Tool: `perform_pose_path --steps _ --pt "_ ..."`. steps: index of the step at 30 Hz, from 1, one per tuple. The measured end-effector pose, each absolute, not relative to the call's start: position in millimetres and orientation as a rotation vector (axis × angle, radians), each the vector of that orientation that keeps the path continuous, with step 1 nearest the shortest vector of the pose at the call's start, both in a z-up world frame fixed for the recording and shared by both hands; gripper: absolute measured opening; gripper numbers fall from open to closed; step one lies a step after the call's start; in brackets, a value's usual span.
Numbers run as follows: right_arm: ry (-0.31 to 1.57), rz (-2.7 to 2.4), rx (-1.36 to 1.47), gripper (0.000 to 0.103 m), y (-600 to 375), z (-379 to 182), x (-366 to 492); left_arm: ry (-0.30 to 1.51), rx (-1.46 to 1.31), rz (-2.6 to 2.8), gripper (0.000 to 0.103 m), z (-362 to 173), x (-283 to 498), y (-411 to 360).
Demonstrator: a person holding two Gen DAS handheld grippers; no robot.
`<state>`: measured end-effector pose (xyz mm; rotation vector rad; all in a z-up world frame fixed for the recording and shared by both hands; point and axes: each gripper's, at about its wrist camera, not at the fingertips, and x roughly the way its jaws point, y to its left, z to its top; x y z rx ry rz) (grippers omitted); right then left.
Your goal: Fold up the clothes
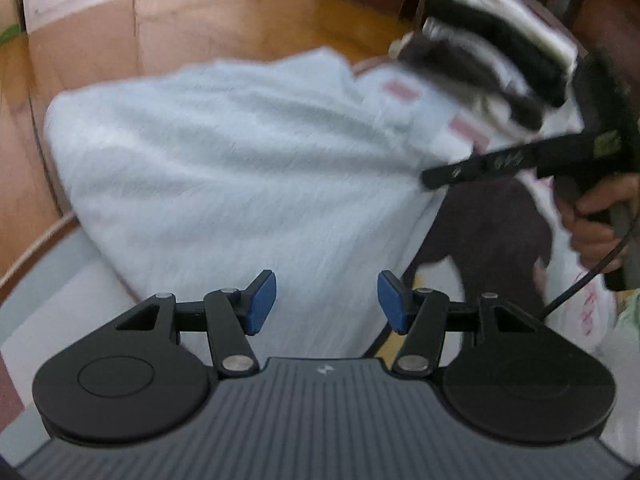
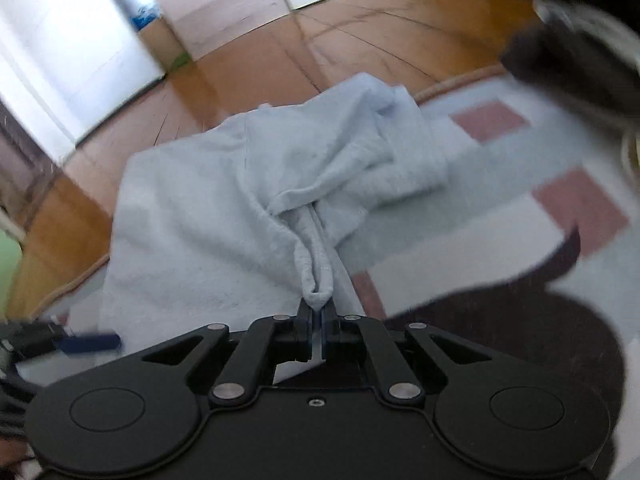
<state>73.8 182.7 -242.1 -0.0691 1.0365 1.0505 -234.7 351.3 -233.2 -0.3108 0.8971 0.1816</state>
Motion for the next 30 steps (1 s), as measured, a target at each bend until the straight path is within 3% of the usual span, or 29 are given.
perform_pose_path --steps 8,14,20,22,26,28,30 --pt "0.855 1.161 -0.063 0.002 175 -184 67 0.909 -0.362 0.178 0.056 -231 -251 362" --pt "0.970 1.040 -0.187 0.002 172 -234 71 1.002 -0.299 0.196 0.053 -241 -251 355" --pt "0.963 1.098 -0.114 0.002 164 -218 77 1.016 -0.311 0.281 0.017 -234 -260 356" --pt "1.006 1.069 -0.134 0.002 168 -228 82 1.010 -0.330 0.292 0.017 -232 -265 359" --pt "1.039 1.001 -0.185 0.011 167 -244 83 1.009 -0.369 0.326 0.023 -237 -268 363" --pt "1.025 0.980 -0.189 0.011 159 -242 82 1.008 -0.388 0.343 0.032 -239 -270 365" --pt "1.016 0.958 -0.197 0.015 151 -239 87 1.007 -0.407 0.360 0.061 -241 -271 367"
